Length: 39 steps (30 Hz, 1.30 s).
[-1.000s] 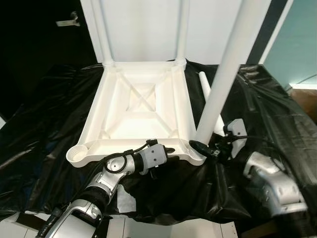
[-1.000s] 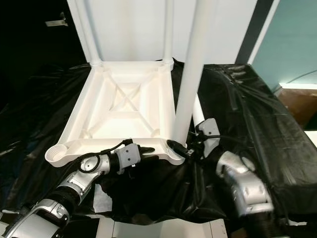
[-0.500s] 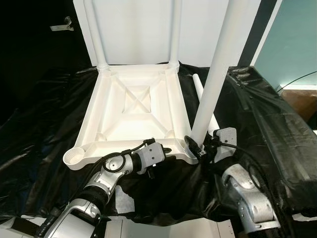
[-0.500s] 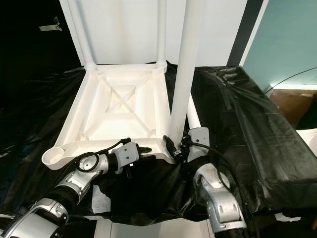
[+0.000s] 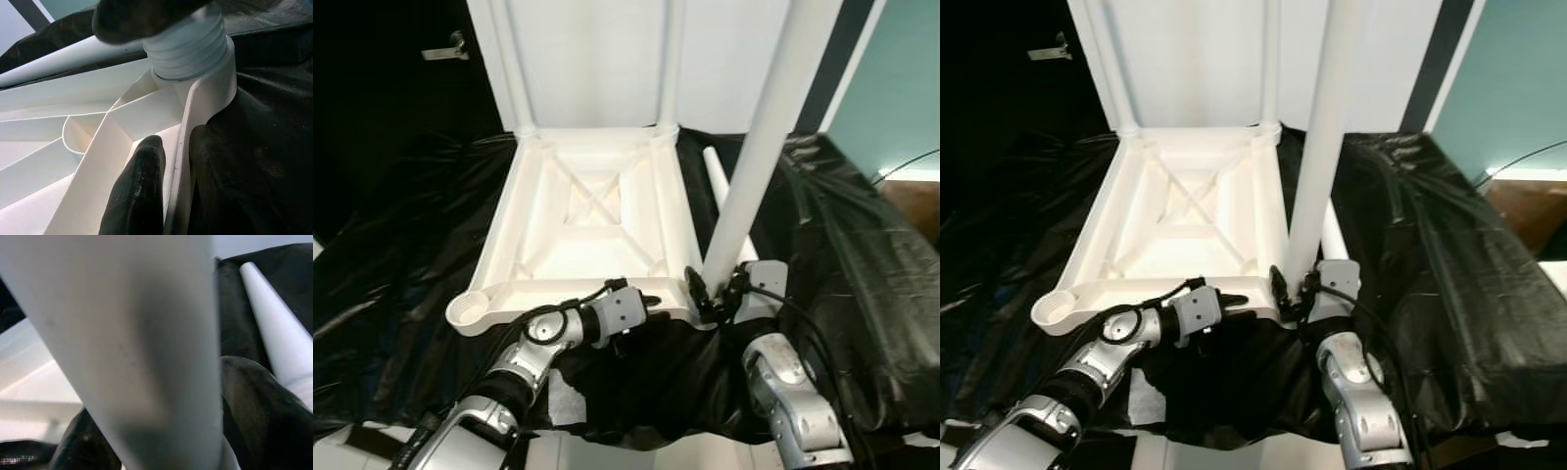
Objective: Building children table
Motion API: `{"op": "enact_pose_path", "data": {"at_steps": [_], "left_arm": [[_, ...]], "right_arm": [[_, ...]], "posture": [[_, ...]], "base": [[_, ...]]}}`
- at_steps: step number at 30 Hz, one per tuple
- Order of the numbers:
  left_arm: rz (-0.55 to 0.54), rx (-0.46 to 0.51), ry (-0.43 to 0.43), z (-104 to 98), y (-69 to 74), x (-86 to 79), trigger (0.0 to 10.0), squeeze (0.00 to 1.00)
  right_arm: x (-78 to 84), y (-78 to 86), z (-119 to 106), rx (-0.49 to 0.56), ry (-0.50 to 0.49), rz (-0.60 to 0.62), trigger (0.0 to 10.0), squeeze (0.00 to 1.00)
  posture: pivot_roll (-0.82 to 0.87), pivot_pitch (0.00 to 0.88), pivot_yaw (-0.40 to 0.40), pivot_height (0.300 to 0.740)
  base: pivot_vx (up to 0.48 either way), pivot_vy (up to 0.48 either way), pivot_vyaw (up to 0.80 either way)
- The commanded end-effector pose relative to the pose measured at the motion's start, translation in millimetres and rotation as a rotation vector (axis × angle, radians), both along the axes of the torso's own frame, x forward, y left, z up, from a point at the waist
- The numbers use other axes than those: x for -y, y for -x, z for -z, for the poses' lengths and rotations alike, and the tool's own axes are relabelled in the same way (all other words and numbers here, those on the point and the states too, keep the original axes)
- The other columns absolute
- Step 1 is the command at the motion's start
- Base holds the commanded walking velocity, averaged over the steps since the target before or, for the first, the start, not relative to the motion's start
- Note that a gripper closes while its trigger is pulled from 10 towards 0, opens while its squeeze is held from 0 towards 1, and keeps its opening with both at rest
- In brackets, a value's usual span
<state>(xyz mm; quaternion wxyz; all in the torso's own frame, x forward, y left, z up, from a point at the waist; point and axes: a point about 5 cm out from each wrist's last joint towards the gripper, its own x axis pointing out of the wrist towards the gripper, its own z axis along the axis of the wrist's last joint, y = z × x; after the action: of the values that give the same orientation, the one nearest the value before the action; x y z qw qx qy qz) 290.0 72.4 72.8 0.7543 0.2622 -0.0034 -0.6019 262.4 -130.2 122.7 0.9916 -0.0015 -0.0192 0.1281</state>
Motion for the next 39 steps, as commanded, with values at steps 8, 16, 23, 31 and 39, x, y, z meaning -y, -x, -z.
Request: {"op": "enact_pose_path", "data": {"at_steps": [8, 16, 23, 31, 39], "left_arm": [[0.129, -0.180, -0.195, 44.7, 31.5, -7.1, 10.0, 0.00], [0.128, -0.174, -0.196, 43.8, 29.8, -5.5, 10.0, 0.00], [0.125, -0.171, -0.194, 43.7, 28.9, -4.4, 10.0, 0.00], [0.136, -0.172, -0.193, 44.2, 30.3, -2.1, 10.0, 0.00], [0.142, -0.177, -0.195, 45.4, 31.8, -3.3, 10.0, 0.00]], "right_arm": [[24.0, -7.4, 3.3, -0.061, 0.067, -0.181, 10.0, 0.00], [24.8, 7.6, -0.9, -0.121, 0.049, -0.544, 10.0, 0.00], [38.9, -2.4, -10.6, -0.090, 0.171, -0.613, 2.2, 0.00], [51.5, -9.3, -19.4, -0.128, 0.172, -0.691, 0.0, 0.00], [48.6, -8.4, -13.6, -0.139, 0.082, -0.673, 0.0, 0.00]], "posture": [[-0.06, 0.017, -0.011, 0.740], [-0.05, 0.004, -0.022, 0.740], [-0.06, 0.000, -0.026, 0.740], [-0.06, 0.002, -0.024, 0.740], [-0.06, 0.008, -0.021, 0.740]], "base": [[0.000, 0.000, 0.00], [0.000, 0.000, 0.00], [0.000, 0.000, 0.00], [0.000, 0.000, 0.00], [0.000, 0.000, 0.00]]}}
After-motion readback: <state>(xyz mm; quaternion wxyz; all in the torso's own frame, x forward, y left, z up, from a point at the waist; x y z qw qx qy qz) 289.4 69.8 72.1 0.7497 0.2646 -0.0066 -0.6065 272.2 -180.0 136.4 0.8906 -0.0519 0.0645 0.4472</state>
